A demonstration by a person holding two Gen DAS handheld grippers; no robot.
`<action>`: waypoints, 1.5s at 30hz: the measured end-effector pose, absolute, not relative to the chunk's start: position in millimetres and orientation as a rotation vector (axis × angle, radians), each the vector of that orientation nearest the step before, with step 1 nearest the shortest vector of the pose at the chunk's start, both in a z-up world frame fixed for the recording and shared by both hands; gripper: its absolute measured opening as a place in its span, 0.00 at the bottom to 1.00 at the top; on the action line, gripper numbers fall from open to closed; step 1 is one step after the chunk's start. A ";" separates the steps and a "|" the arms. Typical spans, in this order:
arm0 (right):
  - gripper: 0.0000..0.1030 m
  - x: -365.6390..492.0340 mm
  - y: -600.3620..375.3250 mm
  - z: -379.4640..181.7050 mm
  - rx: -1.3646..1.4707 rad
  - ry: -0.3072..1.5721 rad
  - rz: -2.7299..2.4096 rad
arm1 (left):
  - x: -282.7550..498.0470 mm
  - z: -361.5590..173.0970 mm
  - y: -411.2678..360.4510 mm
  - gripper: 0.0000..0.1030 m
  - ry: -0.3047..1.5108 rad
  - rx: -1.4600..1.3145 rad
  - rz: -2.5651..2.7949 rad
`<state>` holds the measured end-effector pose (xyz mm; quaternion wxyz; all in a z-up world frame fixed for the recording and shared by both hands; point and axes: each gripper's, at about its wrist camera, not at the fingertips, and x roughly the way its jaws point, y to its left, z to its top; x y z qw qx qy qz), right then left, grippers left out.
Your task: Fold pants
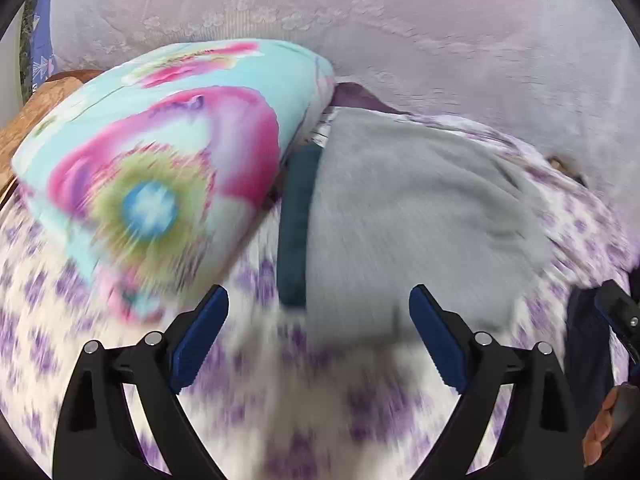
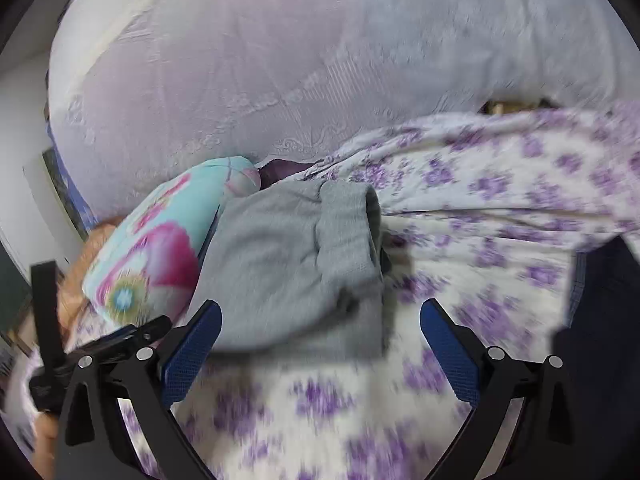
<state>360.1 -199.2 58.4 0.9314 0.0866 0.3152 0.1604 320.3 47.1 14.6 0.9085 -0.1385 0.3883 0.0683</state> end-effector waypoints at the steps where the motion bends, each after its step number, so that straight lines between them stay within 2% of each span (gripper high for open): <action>1: 0.97 342.8 -200.0 60.4 0.158 0.631 0.308 | 305.3 16.6 45.2 0.88 0.792 -0.289 0.132; 3: 0.97 303.2 -199.4 58.6 0.119 0.606 0.297 | 264.1 20.0 41.3 0.92 0.769 -0.281 0.128; 6: 0.97 247.8 -203.1 50.2 0.092 0.553 0.298 | 207.9 21.4 32.7 0.94 0.745 -0.239 0.131; 13: 0.97 155.5 -205.3 36.1 0.076 0.497 0.281 | 120.8 -0.4 15.0 0.95 0.689 -0.228 0.127; 19: 0.97 130.1 -208.0 22.3 0.099 0.399 0.244 | 107.2 -21.5 5.5 0.95 0.685 -0.174 0.123; 45: 0.97 133.2 -208.0 2.0 0.104 0.444 0.236 | 102.9 -21.8 -6.0 0.95 0.695 -0.116 0.146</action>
